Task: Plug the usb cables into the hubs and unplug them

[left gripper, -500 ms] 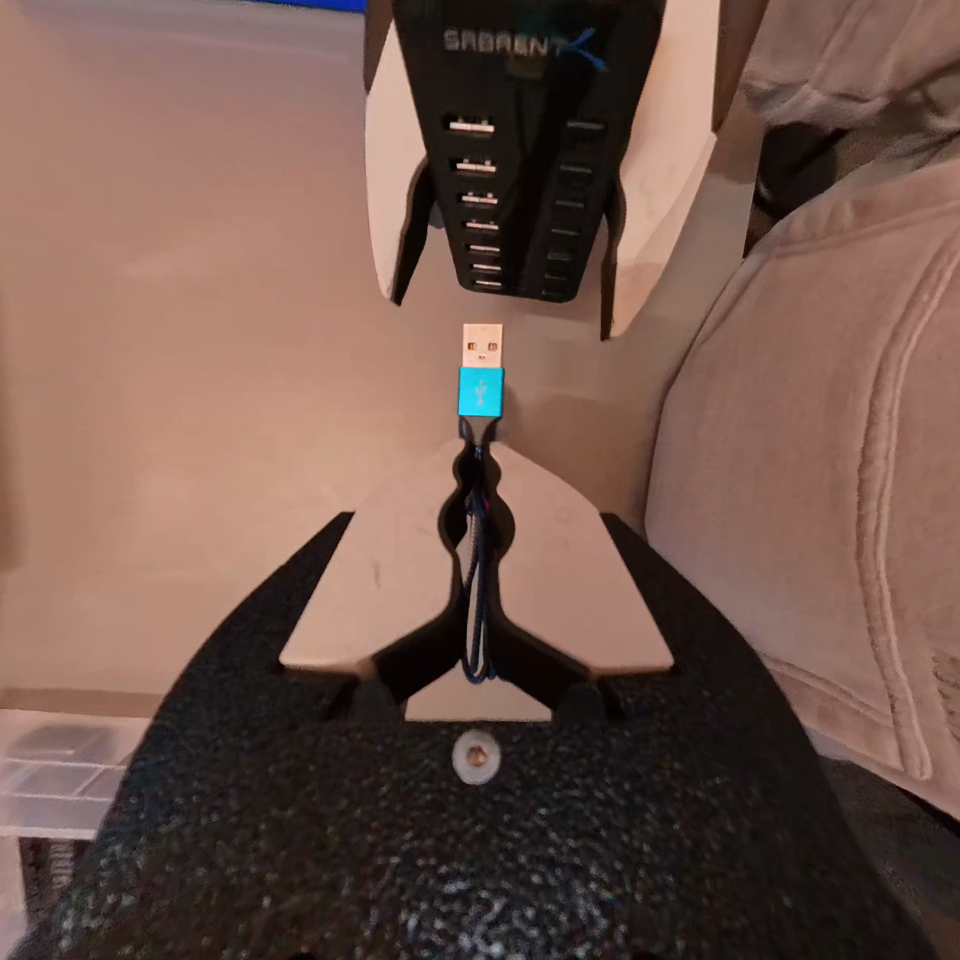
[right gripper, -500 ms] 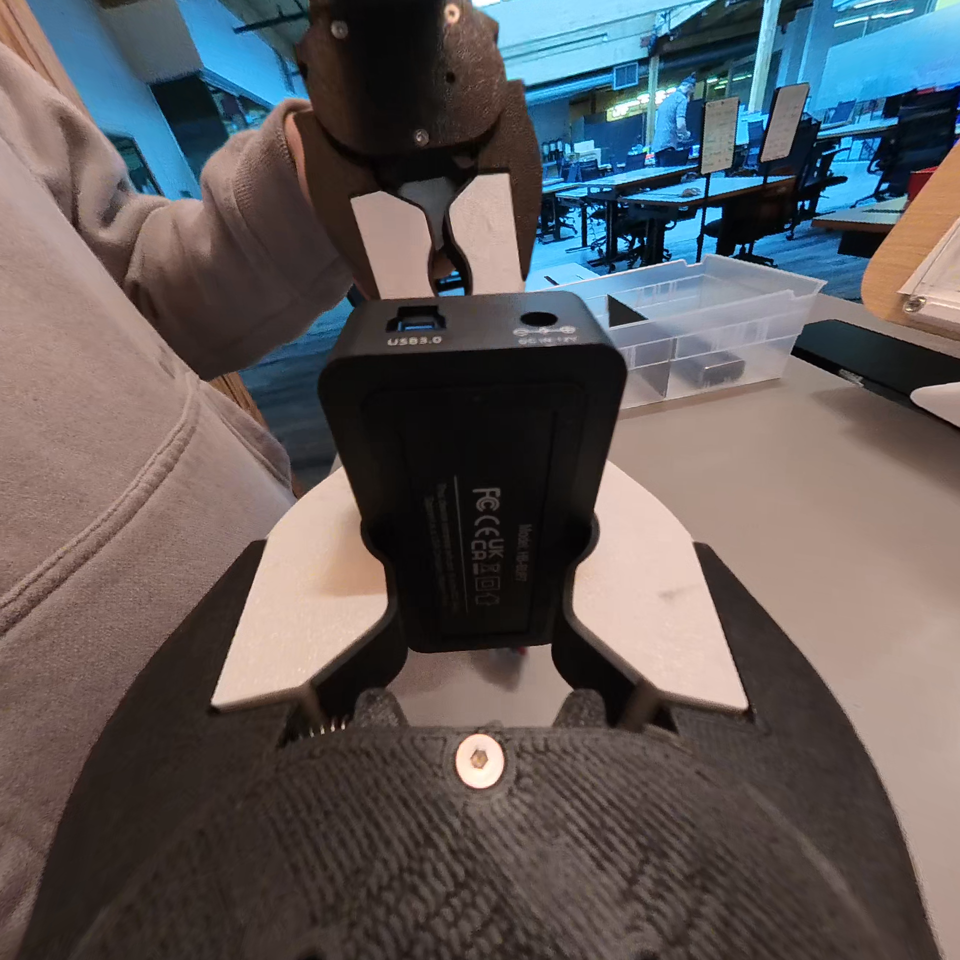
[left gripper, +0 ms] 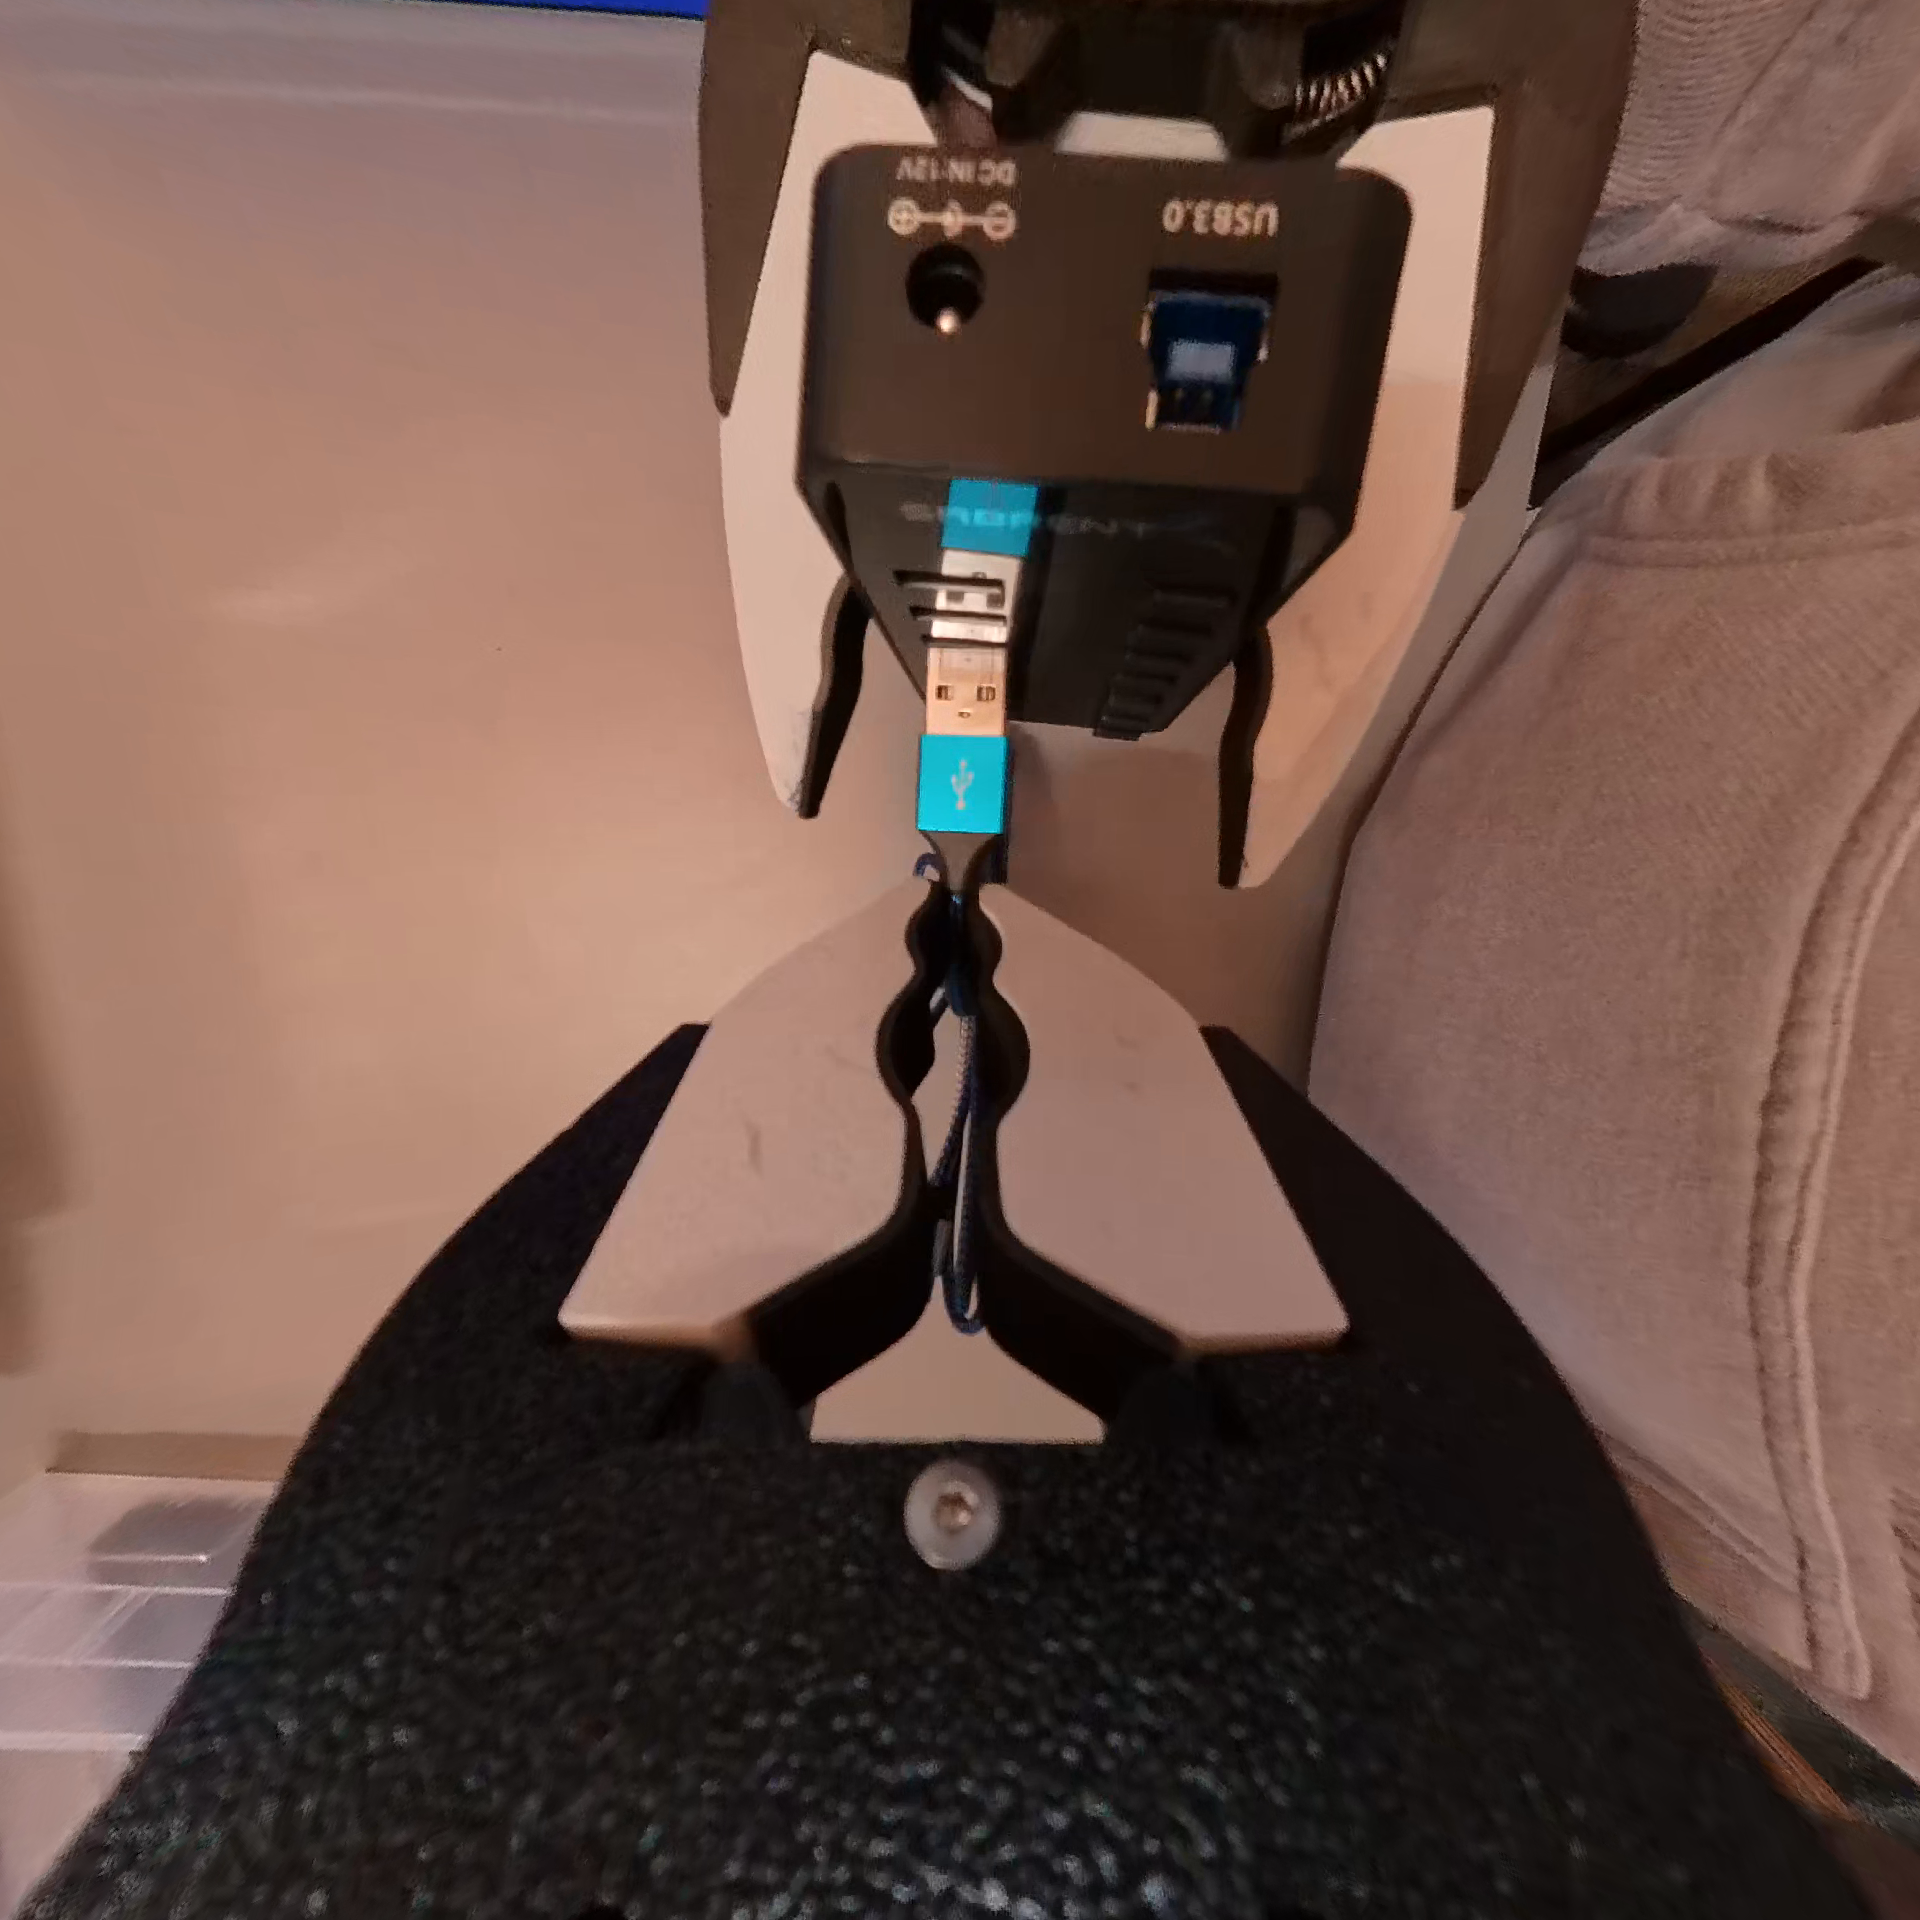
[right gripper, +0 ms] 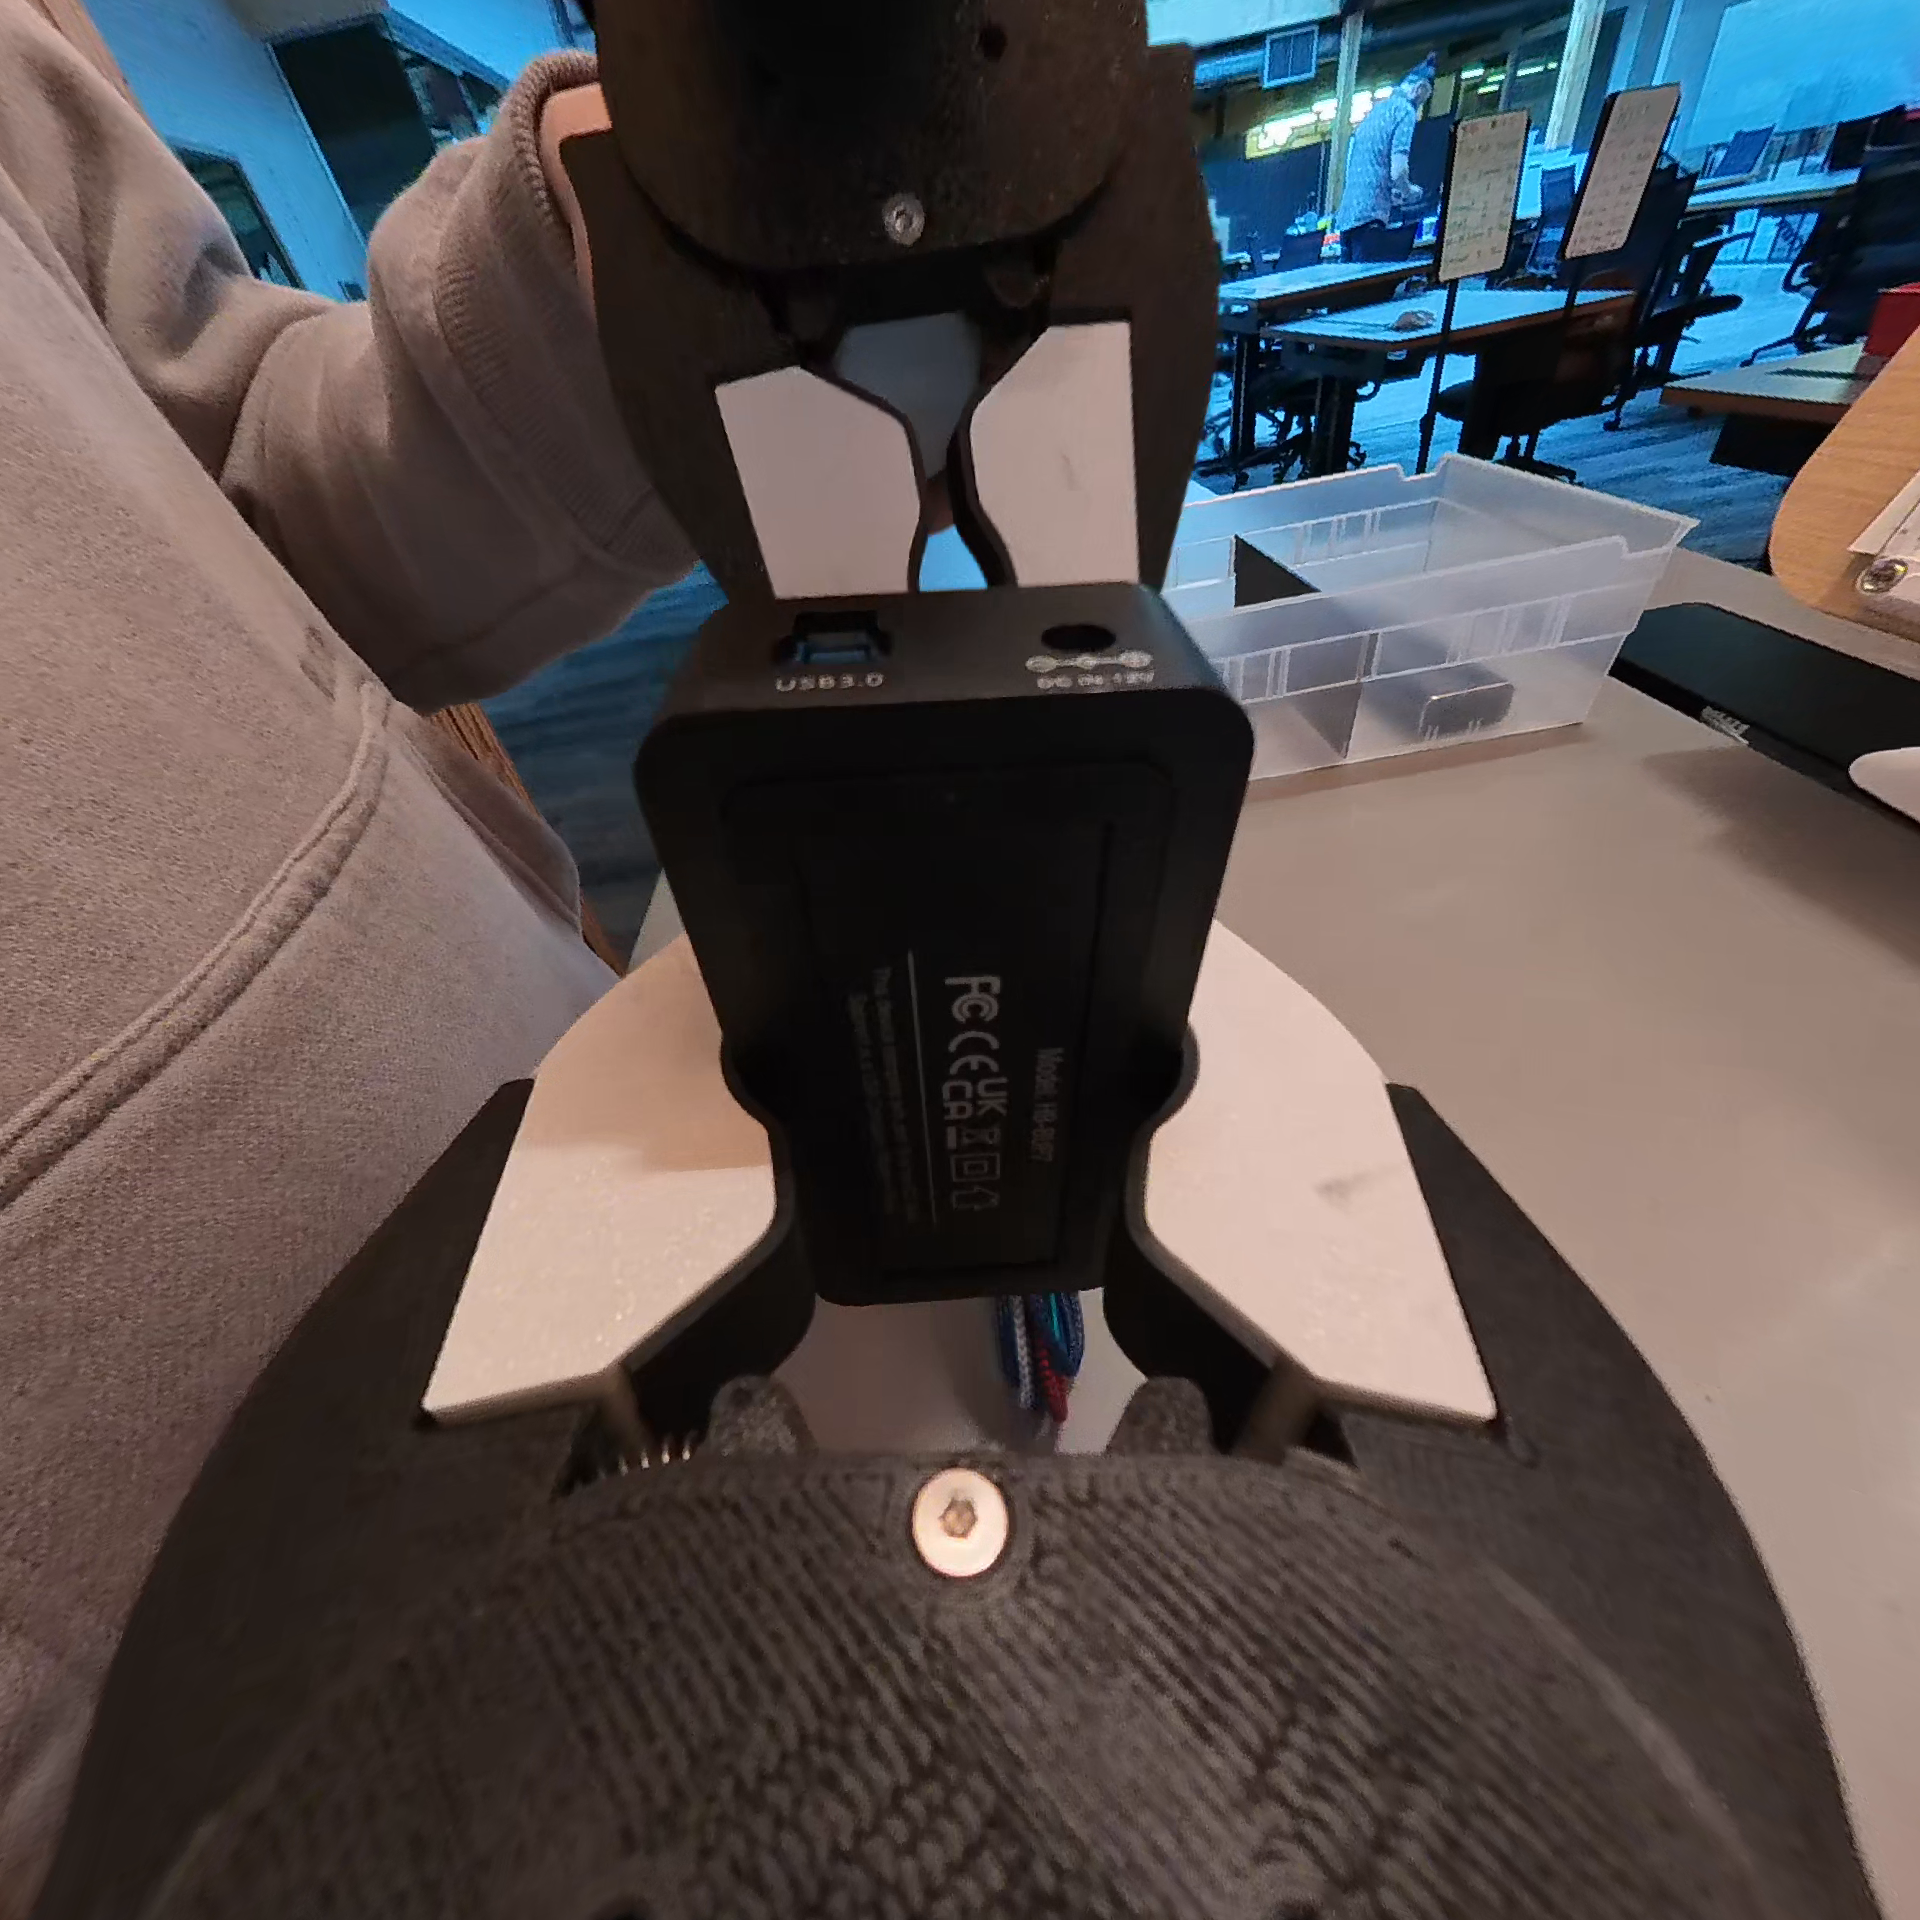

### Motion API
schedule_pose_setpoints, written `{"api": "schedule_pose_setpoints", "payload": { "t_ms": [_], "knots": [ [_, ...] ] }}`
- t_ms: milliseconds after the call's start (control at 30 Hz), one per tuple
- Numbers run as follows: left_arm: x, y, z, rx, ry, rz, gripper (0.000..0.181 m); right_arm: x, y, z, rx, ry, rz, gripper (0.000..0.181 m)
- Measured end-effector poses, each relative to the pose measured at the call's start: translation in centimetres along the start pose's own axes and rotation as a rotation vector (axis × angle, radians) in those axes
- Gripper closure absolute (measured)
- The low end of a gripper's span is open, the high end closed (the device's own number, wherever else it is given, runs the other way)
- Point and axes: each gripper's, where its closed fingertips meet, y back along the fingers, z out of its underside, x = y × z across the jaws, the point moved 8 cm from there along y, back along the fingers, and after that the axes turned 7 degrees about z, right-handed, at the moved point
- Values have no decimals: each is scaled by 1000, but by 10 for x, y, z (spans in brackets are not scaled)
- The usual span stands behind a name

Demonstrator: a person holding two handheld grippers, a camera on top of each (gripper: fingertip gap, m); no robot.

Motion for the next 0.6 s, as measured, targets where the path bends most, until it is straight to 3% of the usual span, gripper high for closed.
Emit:
{"api": "schedule_pose_setpoints", "payload": {
  "t_ms": [333, 600],
  "knots": [
    [1, -4, -2, -39, -45, -36, 180, 0, -1, 4, -44, -4, 8, 110],
    [-3, -7, -3, 48, -49, -35, 181, 5, 4, 5, -90, 6, 4, 110]
  ]
}}
